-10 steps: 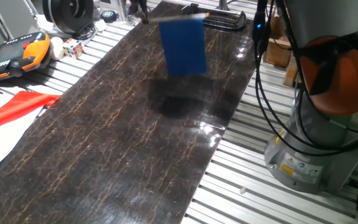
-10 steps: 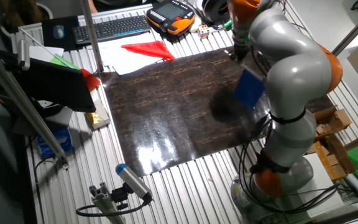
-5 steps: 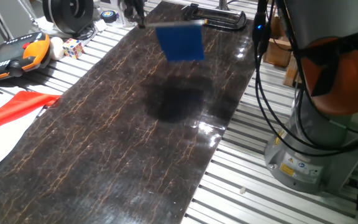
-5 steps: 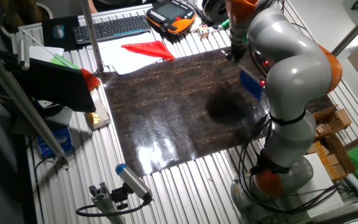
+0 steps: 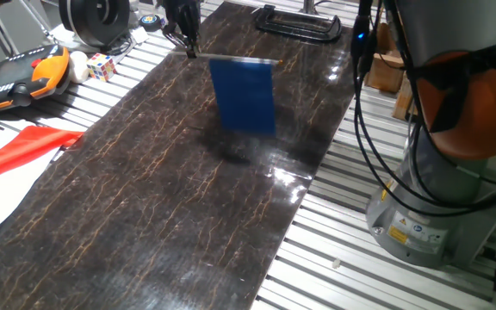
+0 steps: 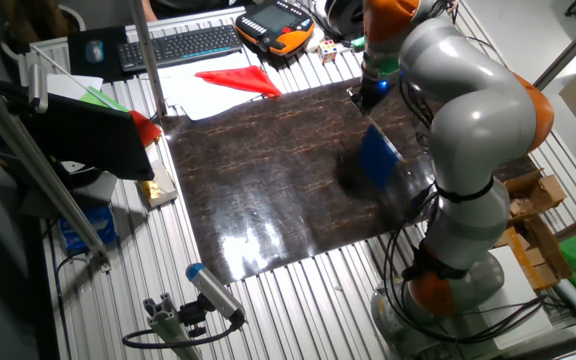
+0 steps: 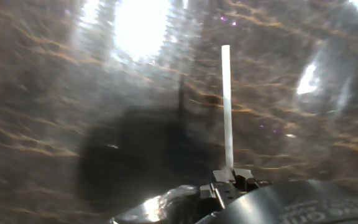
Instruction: Wave the flag
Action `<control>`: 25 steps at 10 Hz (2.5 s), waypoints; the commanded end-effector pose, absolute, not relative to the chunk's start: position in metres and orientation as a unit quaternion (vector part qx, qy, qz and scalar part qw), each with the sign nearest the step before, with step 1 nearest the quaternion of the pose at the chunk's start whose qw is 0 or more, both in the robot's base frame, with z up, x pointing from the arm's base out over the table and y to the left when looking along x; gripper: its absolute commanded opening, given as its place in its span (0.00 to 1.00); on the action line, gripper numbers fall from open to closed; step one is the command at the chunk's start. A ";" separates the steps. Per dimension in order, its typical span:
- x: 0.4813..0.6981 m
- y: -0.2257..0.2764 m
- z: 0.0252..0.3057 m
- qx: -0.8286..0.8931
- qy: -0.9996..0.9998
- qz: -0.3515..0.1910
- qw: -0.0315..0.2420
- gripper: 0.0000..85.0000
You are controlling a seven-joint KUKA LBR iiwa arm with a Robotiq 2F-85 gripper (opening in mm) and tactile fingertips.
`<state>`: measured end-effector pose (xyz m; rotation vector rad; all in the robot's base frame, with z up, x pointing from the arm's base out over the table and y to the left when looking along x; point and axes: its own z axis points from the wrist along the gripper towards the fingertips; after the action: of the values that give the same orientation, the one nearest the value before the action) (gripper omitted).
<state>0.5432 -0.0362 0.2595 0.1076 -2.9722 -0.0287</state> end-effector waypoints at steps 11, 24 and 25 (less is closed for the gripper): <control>0.558 -0.104 0.281 0.093 -0.989 0.050 0.103 0.04; 0.523 -0.036 0.269 -0.038 -0.995 0.070 0.066 0.02; 0.518 -0.027 0.264 -0.102 -0.992 0.046 0.063 0.02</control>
<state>0.5168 -0.0472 0.2628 0.1554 -3.0232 0.2175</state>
